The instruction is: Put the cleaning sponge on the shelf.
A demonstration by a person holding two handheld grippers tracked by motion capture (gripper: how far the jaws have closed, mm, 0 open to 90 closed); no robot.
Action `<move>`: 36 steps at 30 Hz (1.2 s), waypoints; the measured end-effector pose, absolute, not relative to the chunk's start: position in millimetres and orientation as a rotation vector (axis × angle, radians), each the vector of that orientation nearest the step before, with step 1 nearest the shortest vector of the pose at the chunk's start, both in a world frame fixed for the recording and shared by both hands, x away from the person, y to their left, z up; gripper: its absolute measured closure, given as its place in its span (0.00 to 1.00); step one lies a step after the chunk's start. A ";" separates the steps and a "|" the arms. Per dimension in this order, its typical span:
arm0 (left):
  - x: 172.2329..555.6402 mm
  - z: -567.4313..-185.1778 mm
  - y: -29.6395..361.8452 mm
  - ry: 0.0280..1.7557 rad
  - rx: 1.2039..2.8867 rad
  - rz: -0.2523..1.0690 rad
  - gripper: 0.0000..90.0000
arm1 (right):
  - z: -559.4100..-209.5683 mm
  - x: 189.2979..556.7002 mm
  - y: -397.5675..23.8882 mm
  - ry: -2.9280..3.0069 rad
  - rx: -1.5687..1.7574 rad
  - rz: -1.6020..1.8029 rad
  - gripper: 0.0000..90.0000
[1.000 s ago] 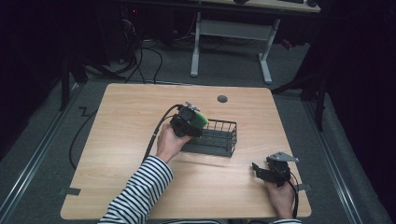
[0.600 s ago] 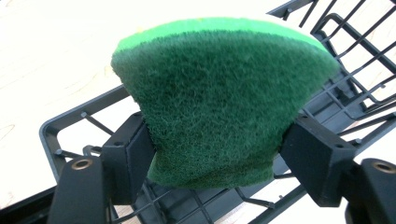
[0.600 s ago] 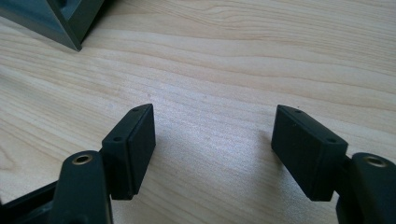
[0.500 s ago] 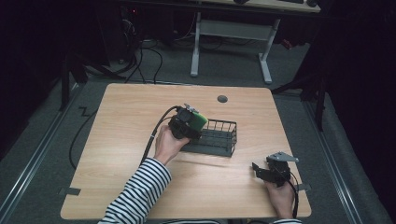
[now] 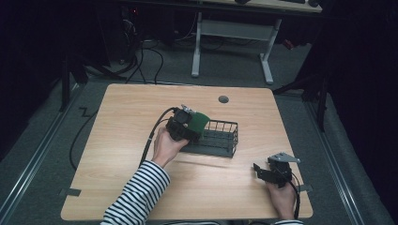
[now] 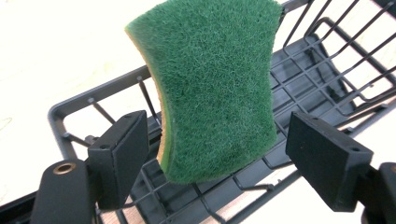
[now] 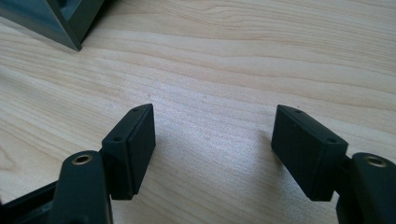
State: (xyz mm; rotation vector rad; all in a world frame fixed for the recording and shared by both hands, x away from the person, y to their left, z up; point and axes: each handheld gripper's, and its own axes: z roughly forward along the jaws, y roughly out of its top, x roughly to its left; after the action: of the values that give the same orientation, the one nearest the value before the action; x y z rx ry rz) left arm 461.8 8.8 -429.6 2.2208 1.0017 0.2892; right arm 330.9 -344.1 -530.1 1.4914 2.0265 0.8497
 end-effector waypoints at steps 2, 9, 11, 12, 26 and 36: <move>461.0 -427.9 12.9 1.004 2.207 0.280 0.24 | -530.1 331.0 -344.1 2.026 1.491 0.850 0.34; 456.1 -417.7 32.4 1.010 2.149 0.266 0.26 | -530.1 330.9 -344.1 2.025 1.495 0.849 0.34; 454.6 -416.0 38.9 1.021 2.133 0.264 0.26 | -530.1 330.9 -344.1 2.026 1.494 0.849 0.34; 453.8 -415.4 41.9 1.024 2.129 0.266 0.26 | -530.1 331.0 -344.1 2.026 1.495 0.849 0.34; 430.5 -414.6 94.4 1.076 2.065 0.332 0.26 | -530.1 330.9 -344.1 2.026 1.495 0.850 0.34; 409.7 -428.9 136.0 1.158 2.010 0.368 0.26 | -530.1 331.0 -344.1 2.026 1.493 0.850 0.34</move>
State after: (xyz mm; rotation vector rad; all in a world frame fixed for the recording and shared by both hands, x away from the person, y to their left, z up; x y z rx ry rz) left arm 409.7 136.0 -428.9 2.0098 1.1577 0.3676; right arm 331.0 -344.1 -530.1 1.4930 2.0257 0.8501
